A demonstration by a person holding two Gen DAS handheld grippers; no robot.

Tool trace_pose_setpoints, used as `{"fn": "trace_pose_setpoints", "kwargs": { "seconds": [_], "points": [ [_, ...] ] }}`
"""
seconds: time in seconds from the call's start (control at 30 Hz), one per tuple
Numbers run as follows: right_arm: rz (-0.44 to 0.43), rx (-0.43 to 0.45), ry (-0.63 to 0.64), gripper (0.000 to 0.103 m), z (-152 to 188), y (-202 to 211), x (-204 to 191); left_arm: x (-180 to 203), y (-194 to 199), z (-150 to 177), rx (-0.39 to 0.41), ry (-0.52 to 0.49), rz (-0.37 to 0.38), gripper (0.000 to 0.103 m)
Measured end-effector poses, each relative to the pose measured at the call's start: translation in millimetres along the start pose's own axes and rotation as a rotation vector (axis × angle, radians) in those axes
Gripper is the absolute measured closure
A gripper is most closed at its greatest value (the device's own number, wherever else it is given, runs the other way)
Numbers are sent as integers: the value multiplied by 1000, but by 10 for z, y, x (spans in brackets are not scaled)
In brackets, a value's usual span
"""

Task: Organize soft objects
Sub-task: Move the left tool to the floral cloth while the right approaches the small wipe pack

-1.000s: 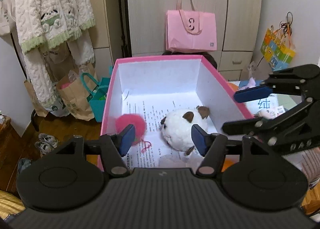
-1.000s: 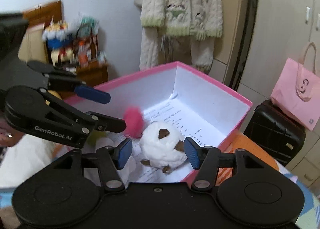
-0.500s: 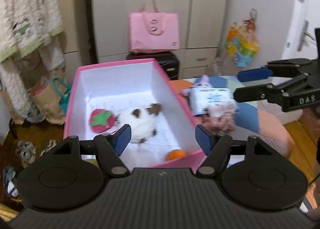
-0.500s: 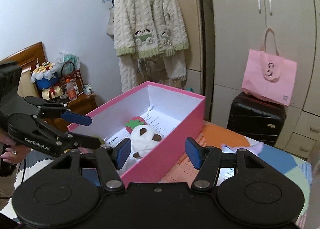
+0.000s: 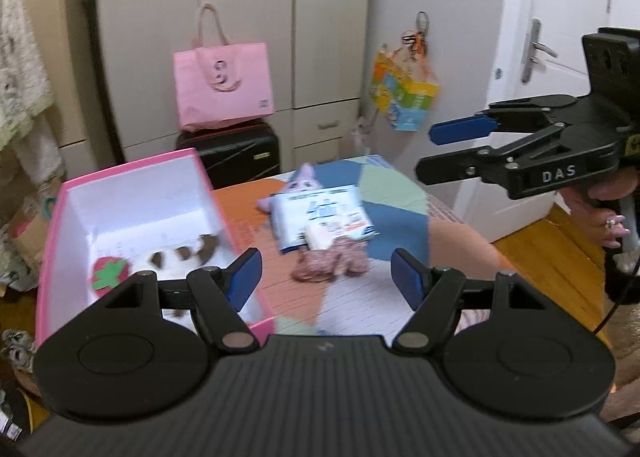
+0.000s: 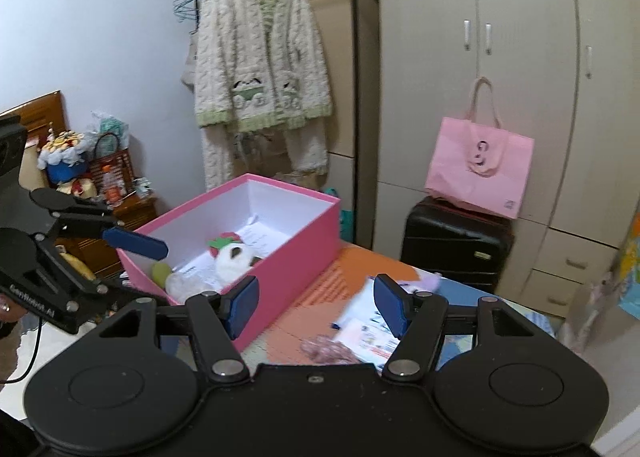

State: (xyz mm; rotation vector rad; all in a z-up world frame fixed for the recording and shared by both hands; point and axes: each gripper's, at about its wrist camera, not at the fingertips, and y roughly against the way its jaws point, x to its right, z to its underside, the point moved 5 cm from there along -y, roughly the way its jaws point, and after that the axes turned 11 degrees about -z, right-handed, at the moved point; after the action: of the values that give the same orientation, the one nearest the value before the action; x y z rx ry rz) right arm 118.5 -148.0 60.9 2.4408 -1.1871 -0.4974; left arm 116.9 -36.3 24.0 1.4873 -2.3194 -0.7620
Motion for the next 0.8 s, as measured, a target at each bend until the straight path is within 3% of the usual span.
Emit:
{"fn": "trace_pose_setpoints", "kwargs": {
  "seconds": [0.43, 0.57, 0.8],
  "points": [
    [-5, 71, 60, 34, 292, 8, 254, 494, -475, 70, 11, -4, 36, 30],
    [-19, 68, 62, 34, 369, -137, 404, 566, -683, 137, 6, 5, 17, 30],
    [-141, 28, 55, 36, 520, -468, 547, 610, -961, 361, 47, 50, -74, 29]
  ]
}}
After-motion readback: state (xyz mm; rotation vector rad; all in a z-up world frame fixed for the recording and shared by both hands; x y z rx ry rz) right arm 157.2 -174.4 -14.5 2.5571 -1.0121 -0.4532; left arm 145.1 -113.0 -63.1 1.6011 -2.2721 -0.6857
